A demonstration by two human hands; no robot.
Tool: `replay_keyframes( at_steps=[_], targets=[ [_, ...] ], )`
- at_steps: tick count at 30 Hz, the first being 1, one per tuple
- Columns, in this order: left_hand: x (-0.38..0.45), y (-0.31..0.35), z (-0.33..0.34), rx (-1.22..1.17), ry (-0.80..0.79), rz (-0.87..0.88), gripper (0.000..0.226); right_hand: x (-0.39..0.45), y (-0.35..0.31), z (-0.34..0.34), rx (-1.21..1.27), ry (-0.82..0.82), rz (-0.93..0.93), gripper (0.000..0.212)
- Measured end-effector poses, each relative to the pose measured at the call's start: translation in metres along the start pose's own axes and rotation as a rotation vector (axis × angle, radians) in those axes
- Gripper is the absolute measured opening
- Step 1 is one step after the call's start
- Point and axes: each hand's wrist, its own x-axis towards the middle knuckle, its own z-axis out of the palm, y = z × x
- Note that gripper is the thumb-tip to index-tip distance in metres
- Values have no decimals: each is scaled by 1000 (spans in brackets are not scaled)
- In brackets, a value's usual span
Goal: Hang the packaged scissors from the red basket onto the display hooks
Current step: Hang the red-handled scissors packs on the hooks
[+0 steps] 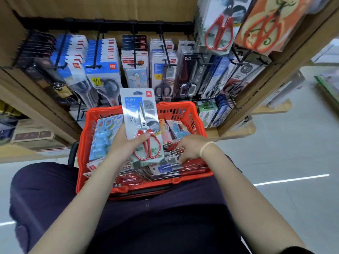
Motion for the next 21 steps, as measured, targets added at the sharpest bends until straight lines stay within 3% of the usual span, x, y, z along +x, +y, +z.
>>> replay_keyframes(
  at_steps=[3,5,7,10,17,21],
  targets=[
    [-1,0,-1,-35,49,4,42,-3,4,-2,43,33,-26,44],
    [-3,4,-2,-47,66,8,39,-8,11,-5,170,98,-41,26],
    [-5,9,-1,-71,68,15,39,-14,21,-14,287,164,-44,41],
    [-7,18,4,-125,86,40,40,-25,34,-26,505,303,-47,44],
    [-7,18,2,-178,136,44,44,-36,52,-23,1224,585,-67,14],
    [-6,14,-4,-152,125,46,50,-43,42,-15,1551,620,-114,16]
  ],
)
